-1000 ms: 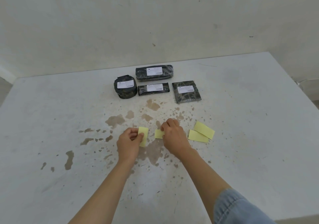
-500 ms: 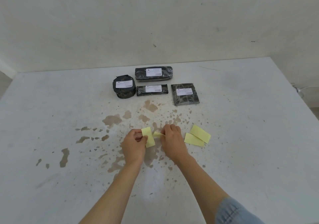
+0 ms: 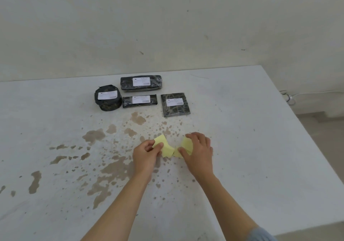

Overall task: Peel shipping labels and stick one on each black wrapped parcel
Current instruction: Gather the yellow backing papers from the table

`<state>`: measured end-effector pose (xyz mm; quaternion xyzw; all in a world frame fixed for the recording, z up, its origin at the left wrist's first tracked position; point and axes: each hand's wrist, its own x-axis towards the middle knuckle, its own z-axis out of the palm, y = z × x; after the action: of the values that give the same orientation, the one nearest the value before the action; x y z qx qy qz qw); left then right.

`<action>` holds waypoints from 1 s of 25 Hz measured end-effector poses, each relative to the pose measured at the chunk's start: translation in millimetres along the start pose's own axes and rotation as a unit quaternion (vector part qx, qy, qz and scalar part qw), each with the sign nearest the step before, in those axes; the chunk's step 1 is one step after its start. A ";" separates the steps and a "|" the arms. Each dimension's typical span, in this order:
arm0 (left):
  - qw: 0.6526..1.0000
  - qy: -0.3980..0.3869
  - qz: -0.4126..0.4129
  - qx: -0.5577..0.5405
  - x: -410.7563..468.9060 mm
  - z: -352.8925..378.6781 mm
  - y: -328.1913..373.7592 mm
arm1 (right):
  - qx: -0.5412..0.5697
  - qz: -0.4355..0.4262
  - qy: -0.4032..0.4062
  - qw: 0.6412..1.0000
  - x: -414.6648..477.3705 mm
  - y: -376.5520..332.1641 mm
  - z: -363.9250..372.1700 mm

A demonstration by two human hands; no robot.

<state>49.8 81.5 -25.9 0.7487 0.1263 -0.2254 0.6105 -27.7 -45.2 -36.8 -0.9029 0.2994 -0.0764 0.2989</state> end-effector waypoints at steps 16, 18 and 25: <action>0.988 0.146 0.038 0.033 -19.2 11.9 -23.4 | -0.067 -0.200 0.037 0.977 2.2 22.0 20.1; 0.989 0.143 0.027 0.022 -19.3 11.7 -21.9 | -0.014 -0.128 0.004 0.992 6.0 14.1 10.2; 0.999 0.002 0.033 -0.040 -28.2 15.4 6.1 | 0.340 0.139 -0.055 0.929 -3.1 -11.1 -32.9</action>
<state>25.4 67.6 -9.1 0.7278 0.1117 -0.1981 0.6469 -35.1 -52.5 -3.4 -0.6993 0.3615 -0.0813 0.6114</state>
